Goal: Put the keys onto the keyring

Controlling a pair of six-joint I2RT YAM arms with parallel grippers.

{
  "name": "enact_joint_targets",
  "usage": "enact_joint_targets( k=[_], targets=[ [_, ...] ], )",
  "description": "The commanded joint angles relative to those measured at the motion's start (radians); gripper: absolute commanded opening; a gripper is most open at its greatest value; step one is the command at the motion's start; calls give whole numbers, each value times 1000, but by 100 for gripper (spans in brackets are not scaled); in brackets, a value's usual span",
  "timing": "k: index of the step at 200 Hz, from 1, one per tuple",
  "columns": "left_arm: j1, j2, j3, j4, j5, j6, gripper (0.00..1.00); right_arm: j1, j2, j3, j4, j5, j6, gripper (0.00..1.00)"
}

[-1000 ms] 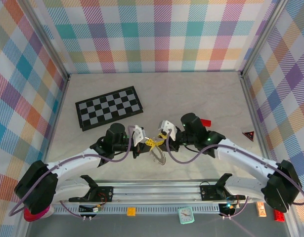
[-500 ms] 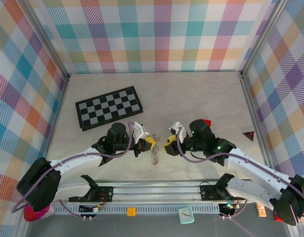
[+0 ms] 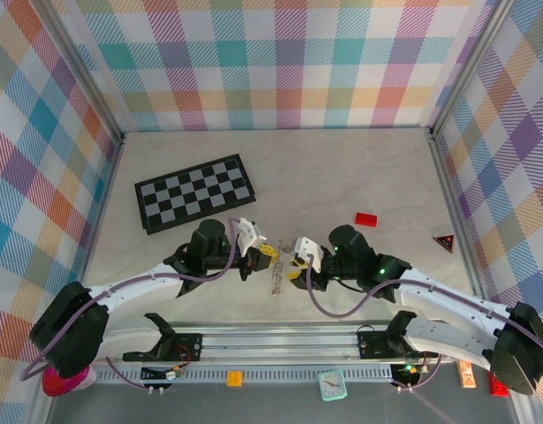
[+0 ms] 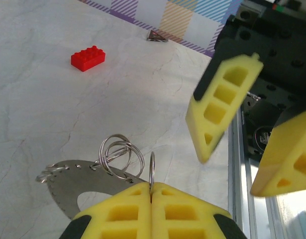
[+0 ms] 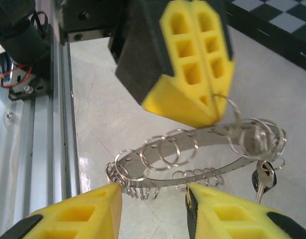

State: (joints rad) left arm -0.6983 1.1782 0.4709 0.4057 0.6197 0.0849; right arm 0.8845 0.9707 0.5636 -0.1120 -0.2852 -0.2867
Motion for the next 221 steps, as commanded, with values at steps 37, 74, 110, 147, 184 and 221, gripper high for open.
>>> enact_joint_targets(
  k=[37, 74, 110, 147, 184, 221],
  targets=[
    [-7, -7, 51, 0, 26, 8, 0, 25, 14, -48, 62, 65, -107, 38],
    [-7, -1, 57, -3, 32, 4, 0, 59, -9, -97, 114, 107, -25, 40],
    [-7, -7, 57, -8, 31, 10, 0, 56, -40, -117, 122, 110, 173, 48],
    [-7, -10, 54, -7, 35, 18, 0, 40, -88, -138, 135, 29, 535, 59],
    [-7, -10, 56, 2, 35, 17, 0, -16, -109, -182, 288, -112, 901, 64],
    [-7, -1, 54, 21, 43, 12, 0, -19, -39, -206, 436, -187, 1054, 64]
  ],
)
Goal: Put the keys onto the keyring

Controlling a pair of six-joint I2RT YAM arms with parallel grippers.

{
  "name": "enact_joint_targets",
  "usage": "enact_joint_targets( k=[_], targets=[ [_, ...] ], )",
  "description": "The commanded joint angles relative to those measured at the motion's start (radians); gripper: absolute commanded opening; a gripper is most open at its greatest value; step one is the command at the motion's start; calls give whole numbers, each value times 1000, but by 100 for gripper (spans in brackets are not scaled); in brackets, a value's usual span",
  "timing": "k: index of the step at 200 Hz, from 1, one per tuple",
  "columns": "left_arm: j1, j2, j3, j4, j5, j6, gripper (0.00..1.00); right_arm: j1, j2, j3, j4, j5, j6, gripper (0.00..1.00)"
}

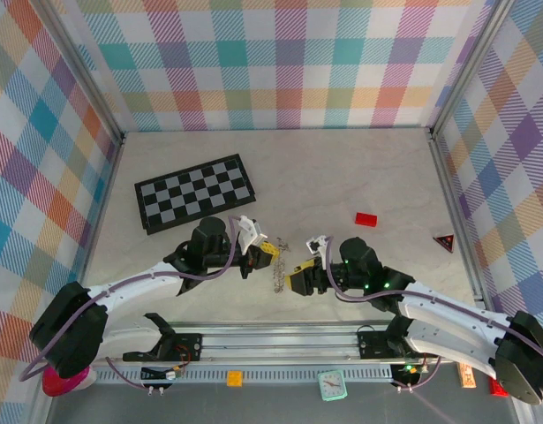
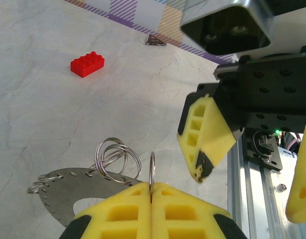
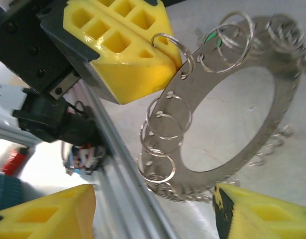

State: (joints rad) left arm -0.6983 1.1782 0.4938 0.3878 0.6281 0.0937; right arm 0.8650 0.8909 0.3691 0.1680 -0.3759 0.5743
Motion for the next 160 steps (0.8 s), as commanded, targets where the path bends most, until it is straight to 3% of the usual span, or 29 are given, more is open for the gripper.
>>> enact_joint_targets(
  k=[1, 79, 160],
  targets=[
    [-7, -1, 31, 38, 35, 2, 0, 0, 43, -12, 158, -98, 193, 64],
    [-7, -3, 40, 29, 36, 5, 0, -12, 134, -28, 242, -116, 214, 63],
    [-7, -2, 40, 27, 30, 5, 0, -25, 154, -33, 277, -150, 226, 48]
  ],
)
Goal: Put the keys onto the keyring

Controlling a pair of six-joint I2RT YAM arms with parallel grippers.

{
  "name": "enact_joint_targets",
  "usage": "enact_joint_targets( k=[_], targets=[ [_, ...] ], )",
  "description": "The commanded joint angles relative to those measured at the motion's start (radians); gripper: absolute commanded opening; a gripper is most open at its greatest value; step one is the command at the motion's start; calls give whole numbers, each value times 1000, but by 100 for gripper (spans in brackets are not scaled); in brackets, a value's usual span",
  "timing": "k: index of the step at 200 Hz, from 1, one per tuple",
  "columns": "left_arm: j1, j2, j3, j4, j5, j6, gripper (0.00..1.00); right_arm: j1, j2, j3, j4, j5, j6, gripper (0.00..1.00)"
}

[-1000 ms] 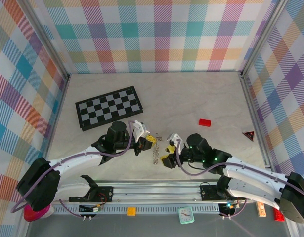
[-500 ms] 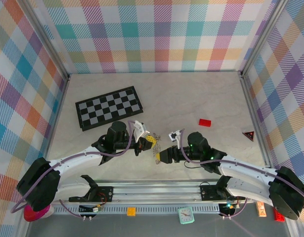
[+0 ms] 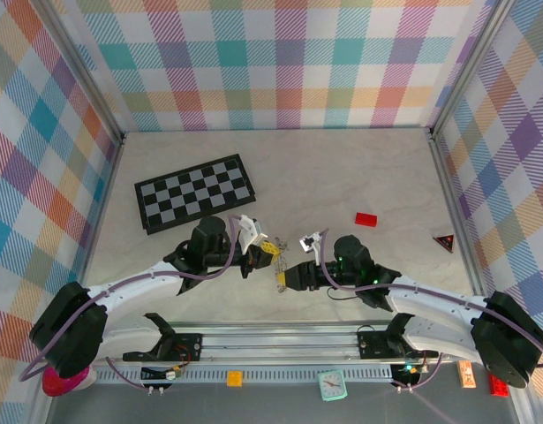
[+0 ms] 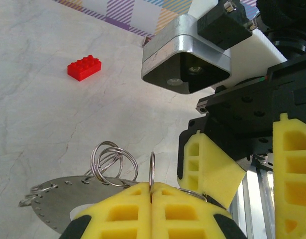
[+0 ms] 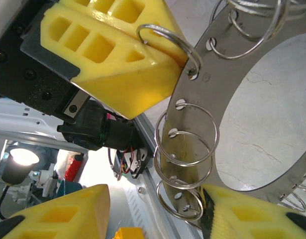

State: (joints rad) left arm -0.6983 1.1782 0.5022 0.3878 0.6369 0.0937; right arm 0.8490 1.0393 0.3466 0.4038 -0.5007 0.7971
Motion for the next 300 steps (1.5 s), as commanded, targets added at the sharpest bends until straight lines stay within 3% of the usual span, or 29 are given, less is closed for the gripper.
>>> enact_joint_targets(
  k=[1, 179, 227, 244, 260, 280, 300],
  targets=[
    [-7, -2, 32, 27, 21, 5, 0, -10, 5, -10, 41, -25, 3, 48],
    [-7, -5, 38, 16, -6, 5, 0, -15, 22, -7, 60, -41, 1, 18],
    [-7, -11, 42, 10, -33, 8, 0, -21, -27, 31, -54, -42, -55, 0],
    [-7, -12, 44, 7, -45, 3, 0, -22, -47, 56, -128, -32, -95, 0],
    [-7, -16, 41, 0, -65, 1, 11, -22, -66, 96, -230, -17, -148, 0],
    [-7, -33, 32, 5, -85, -1, 32, -22, -82, 169, -388, 9, -237, 0],
    [-5, -63, 21, 19, -116, -3, 42, -22, -84, 265, -581, 51, -340, 0]
  ],
)
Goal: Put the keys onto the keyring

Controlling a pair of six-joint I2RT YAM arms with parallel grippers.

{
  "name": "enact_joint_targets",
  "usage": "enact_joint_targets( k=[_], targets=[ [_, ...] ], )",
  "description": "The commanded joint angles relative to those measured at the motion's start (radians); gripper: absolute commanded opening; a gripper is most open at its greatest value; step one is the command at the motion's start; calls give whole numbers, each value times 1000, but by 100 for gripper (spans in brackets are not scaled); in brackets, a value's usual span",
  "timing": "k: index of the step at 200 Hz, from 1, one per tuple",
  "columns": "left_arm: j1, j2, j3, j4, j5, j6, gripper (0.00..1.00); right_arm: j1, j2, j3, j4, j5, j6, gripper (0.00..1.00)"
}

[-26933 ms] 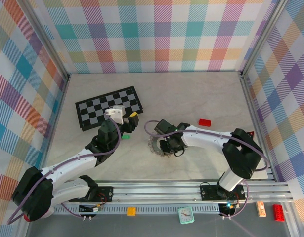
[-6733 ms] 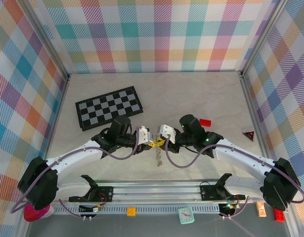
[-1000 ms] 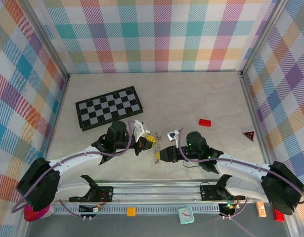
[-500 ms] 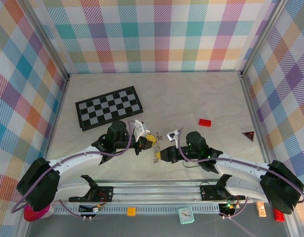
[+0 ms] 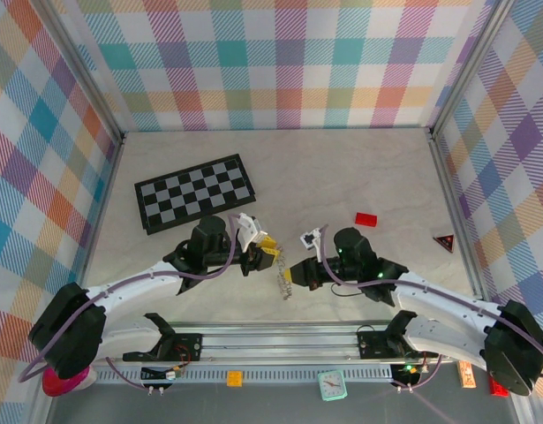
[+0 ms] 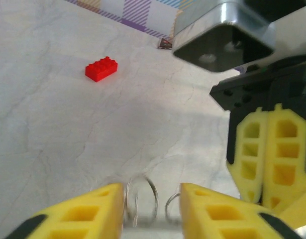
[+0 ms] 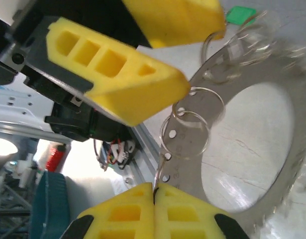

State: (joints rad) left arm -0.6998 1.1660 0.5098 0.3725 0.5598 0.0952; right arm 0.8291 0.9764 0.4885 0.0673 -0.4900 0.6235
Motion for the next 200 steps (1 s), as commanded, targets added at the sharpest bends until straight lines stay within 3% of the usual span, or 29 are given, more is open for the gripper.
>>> enact_joint_targets(
  k=[1, 42, 77, 119, 165, 200],
  targets=[
    [-4, -53, 13, 34, -42, -4, 42, -2, -21, 125, -254, 40, -174, 0],
    [-4, -155, 33, -47, -149, 66, 49, -3, 39, 358, -589, 132, -420, 0],
    [-4, -190, 86, -167, -221, 165, 47, -1, 150, 508, -711, 221, -586, 0],
    [7, -149, 100, -197, -117, 219, 36, -1, 172, 487, -593, 219, -690, 0],
    [31, -77, 60, -100, 99, 230, 34, -8, 147, 386, -434, 179, -769, 0],
    [32, -47, 25, -48, 174, 262, 27, -20, 103, 283, -303, 137, -849, 0]
  ],
)
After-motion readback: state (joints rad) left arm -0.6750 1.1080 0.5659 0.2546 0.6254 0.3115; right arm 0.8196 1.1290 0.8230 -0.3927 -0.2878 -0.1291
